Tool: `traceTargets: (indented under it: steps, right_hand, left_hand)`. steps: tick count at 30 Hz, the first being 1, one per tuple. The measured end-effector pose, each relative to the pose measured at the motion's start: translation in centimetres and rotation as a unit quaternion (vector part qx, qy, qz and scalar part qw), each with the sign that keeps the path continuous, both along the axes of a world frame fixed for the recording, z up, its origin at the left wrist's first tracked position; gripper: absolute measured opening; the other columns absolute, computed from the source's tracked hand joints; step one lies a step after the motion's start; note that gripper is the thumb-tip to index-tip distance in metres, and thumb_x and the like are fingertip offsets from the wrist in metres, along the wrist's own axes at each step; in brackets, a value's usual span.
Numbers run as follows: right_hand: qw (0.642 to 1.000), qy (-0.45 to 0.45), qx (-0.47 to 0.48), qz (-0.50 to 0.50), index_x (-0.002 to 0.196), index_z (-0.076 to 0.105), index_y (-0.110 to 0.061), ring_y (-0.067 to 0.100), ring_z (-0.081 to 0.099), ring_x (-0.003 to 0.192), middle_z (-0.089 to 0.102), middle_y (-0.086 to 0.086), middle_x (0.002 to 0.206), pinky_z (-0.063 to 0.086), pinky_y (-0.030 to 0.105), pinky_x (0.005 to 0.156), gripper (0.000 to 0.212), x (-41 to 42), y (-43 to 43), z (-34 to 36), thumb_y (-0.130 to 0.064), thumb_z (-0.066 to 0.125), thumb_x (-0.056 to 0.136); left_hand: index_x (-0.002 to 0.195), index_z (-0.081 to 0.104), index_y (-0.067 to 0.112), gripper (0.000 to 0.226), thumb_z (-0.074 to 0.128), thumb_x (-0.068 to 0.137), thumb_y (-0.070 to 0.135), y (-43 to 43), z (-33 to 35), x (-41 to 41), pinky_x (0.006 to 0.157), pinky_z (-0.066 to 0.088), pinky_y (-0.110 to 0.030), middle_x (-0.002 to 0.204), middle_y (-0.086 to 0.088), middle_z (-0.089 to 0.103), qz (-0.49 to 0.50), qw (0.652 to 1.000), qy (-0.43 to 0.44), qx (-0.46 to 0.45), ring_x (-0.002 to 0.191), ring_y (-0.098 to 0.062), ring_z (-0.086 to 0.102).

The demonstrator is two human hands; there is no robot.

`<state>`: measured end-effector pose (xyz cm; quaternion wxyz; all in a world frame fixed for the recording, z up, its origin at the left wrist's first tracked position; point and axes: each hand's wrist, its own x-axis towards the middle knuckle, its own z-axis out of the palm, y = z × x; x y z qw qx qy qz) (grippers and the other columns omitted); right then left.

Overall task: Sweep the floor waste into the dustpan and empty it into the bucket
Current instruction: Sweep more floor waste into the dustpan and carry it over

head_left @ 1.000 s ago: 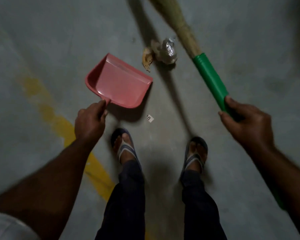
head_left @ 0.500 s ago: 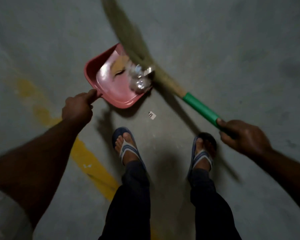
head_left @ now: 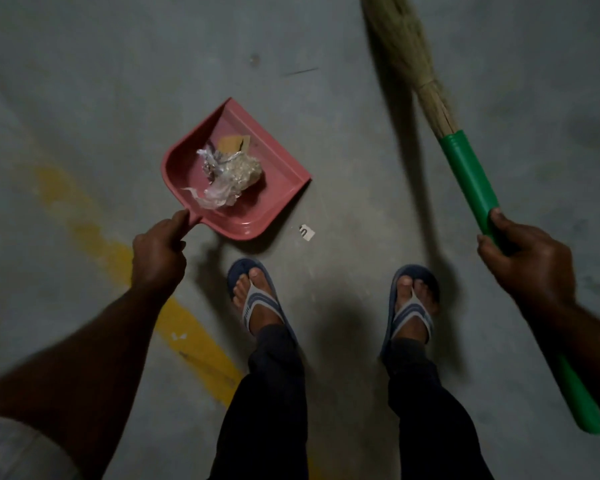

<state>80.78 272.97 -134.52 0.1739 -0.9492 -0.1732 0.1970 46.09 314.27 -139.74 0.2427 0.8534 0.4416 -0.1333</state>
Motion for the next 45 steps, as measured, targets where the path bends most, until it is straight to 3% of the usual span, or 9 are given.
traceTargets:
  steps: [4, 11, 16, 23, 27, 34, 37, 41, 45]
  right_hand:
    - [0.997, 0.012, -0.026, 0.078, 0.128, 0.066, -0.018, 0.038, 0.068, 0.092, 0.070, 0.019, 0.106, 0.053, 0.041, 0.081, 0.048, 1.0, 1.6, -1.1, -0.030, 0.072, 0.082]
    - [0.970, 0.063, 0.023, 0.232, 0.125, 0.067, -0.023, 0.032, 0.071, 0.074, 0.070, 0.013, 0.094, 0.056, 0.037, 0.063, 0.050, -4.4, 1.6, -2.9, -0.041, 0.059, 0.079]
    - [0.961, 0.004, 0.039, 0.273, 0.121, 0.070, -0.022, 0.029, 0.070, 0.068, 0.071, 0.009, 0.100, 0.052, 0.032, 0.049, 0.042, -7.4, -0.4, -1.5, -0.037, 0.059, 0.083]
    - [0.982, -0.034, 0.060, 0.175, 0.125, 0.067, -0.017, 0.012, 0.061, 0.086, 0.071, 0.008, 0.103, 0.042, 0.013, 0.076, 0.041, -4.2, 0.1, 0.8, -0.032, 0.063, 0.088]
    - [0.986, -0.022, 0.071, 0.148, 0.127, 0.066, -0.016, 0.018, 0.063, 0.081, 0.071, 0.012, 0.099, 0.041, 0.013, 0.077, 0.045, -1.6, 4.8, 0.8, -0.028, 0.068, 0.084]
    - [0.953, 0.090, 0.112, 0.266, 0.119, 0.071, -0.014, 0.030, 0.073, 0.081, 0.075, 0.015, 0.098, 0.048, 0.020, 0.077, 0.044, -5.0, 15.9, 0.0, -0.029, 0.070, 0.077]
    - [0.935, 0.162, 0.085, 0.305, 0.125, 0.068, -0.022, 0.028, 0.072, 0.095, 0.074, 0.011, 0.110, 0.056, 0.035, 0.084, 0.048, -9.0, 21.8, -0.7, -0.041, 0.065, 0.081]
    - [0.940, 0.213, 0.028, 0.265, 0.131, 0.062, -0.031, 0.020, 0.066, 0.109, 0.069, 0.002, 0.124, 0.049, 0.026, 0.092, 0.047, -12.9, 25.9, -1.8, -0.036, 0.066, 0.085]
    - [0.954, 0.257, 0.041, 0.151, 0.126, 0.067, -0.026, 0.015, 0.066, 0.110, 0.070, 0.000, 0.121, 0.049, 0.026, 0.098, 0.044, -15.3, 22.2, -1.9, -0.031, 0.073, 0.083]
  left_hand:
    - [0.138, 0.047, 0.035, 0.090, 0.048, 0.070, -0.023, 0.0, 0.1, -3.6, 0.091, 0.056, -0.050, 0.124, -0.012, 0.064, 0.050, 0.998, -0.001, -0.030, 0.112, -0.032, 0.064]
    - [0.130, 0.039, 0.058, 0.078, 0.051, 0.079, 0.000, 0.3, -1.0, 0.5, 0.084, 0.048, -0.053, 0.119, -0.007, 0.060, 0.058, 0.988, 0.145, -0.015, 0.108, -0.044, 0.055]
    - [0.133, 0.040, 0.052, 0.077, 0.053, 0.076, 0.002, 1.1, -2.1, 1.6, 0.080, 0.047, -0.047, 0.113, -0.012, 0.063, 0.045, 0.989, 0.144, -0.008, 0.102, -0.046, 0.057]
    - [0.134, 0.050, 0.035, 0.074, 0.057, 0.074, -0.007, -1.0, -0.7, -1.5, 0.066, 0.043, -0.036, 0.096, -0.010, 0.064, 0.063, 0.997, 0.053, 0.012, 0.084, -0.035, 0.064]
    - [0.138, 0.055, 0.019, 0.068, 0.060, 0.078, -0.012, -4.1, 1.6, -3.5, 0.075, 0.047, -0.037, 0.102, -0.016, 0.065, 0.151, 0.988, -0.032, 0.008, 0.092, -0.034, 0.063]
    - [0.143, 0.051, 0.011, 0.061, 0.062, 0.087, -0.011, -7.4, 6.2, -8.9, 0.076, 0.034, -0.002, 0.120, -0.017, 0.061, 0.309, 0.949, -0.055, 0.015, 0.103, -0.020, 0.056]
    - [0.144, 0.051, 0.020, 0.064, 0.064, 0.087, -0.006, -7.7, 6.4, -11.5, 0.077, 0.037, -0.018, 0.118, -0.014, 0.062, 0.324, 0.946, -0.013, 0.018, 0.100, -0.024, 0.058]
    - [0.144, 0.050, 0.026, 0.065, 0.066, 0.086, 0.000, -8.1, 5.4, -14.5, 0.077, 0.044, -0.037, 0.111, -0.014, 0.062, 0.328, 0.944, 0.042, 0.002, 0.101, -0.035, 0.061]
    - [0.143, 0.050, 0.028, 0.066, 0.064, 0.085, -0.001, -8.7, 4.8, -15.5, 0.074, 0.043, -0.037, 0.109, -0.015, 0.063, 0.326, 0.943, 0.061, -0.007, 0.099, -0.037, 0.061]
